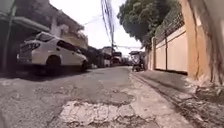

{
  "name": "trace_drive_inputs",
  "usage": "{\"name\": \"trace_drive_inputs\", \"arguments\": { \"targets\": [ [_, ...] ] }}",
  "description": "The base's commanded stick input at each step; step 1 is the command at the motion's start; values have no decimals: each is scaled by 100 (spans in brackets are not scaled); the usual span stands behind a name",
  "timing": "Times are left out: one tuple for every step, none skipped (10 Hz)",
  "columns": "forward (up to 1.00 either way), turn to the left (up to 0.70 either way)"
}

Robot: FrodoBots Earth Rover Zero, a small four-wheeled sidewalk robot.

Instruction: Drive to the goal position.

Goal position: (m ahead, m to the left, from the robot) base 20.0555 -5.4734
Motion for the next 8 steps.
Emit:
{"name": "trace_drive_inputs", "arguments": {
  "targets": [
    [70,4],
    [70,4],
    [70,4],
    [70,4],
    [70,3],
    [70,3],
    [70,3],
    [70,3]
  ]
}}
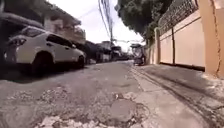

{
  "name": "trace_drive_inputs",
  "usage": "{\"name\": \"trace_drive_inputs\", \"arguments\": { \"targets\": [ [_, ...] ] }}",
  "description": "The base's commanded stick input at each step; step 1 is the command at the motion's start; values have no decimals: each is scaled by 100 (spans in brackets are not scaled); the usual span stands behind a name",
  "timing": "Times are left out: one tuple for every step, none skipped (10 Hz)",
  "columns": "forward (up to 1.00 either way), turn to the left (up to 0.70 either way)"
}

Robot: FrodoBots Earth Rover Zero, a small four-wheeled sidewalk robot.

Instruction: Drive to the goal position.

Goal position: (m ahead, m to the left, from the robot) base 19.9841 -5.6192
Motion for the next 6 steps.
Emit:
{"name": "trace_drive_inputs", "arguments": {
  "targets": [
    [70,3],
    [70,3],
    [70,2],
    [70,1],
    [70,2],
    [70,2]
  ]
}}
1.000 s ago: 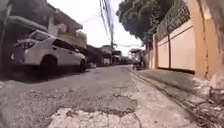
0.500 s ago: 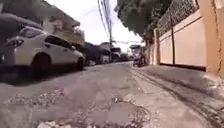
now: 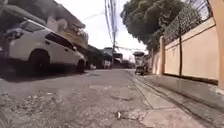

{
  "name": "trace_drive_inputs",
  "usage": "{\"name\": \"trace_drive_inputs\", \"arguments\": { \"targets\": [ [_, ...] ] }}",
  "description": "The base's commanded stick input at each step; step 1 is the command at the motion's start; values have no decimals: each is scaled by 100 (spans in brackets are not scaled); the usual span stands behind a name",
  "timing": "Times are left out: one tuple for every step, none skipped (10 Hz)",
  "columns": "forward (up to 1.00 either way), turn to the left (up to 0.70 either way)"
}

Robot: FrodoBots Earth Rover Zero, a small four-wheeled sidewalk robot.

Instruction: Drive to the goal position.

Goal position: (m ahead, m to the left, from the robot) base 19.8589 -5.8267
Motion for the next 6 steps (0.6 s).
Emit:
{"name": "trace_drive_inputs", "arguments": {
  "targets": [
    [70,3],
    [70,3],
    [70,3],
    [70,1],
    [70,1],
    [70,1]
  ]
}}
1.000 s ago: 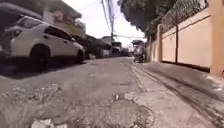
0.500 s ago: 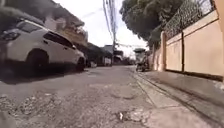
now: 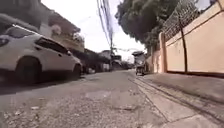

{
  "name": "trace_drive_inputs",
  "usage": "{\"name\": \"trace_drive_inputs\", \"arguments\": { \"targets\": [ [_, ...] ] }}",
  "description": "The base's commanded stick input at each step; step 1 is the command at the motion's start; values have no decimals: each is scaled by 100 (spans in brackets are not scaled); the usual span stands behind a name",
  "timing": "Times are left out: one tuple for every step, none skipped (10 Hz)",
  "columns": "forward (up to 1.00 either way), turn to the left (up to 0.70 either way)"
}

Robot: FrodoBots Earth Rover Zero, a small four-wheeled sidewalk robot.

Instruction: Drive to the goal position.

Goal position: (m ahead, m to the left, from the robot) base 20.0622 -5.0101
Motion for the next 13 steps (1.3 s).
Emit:
{"name": "trace_drive_inputs", "arguments": {
  "targets": [
    [70,1],
    [70,1],
    [70,1],
    [70,1],
    [70,1],
    [70,1],
    [70,1],
    [70,1],
    [70,1],
    [70,1],
    [70,0],
    [70,-17],
    [70,-26]
  ]
}}
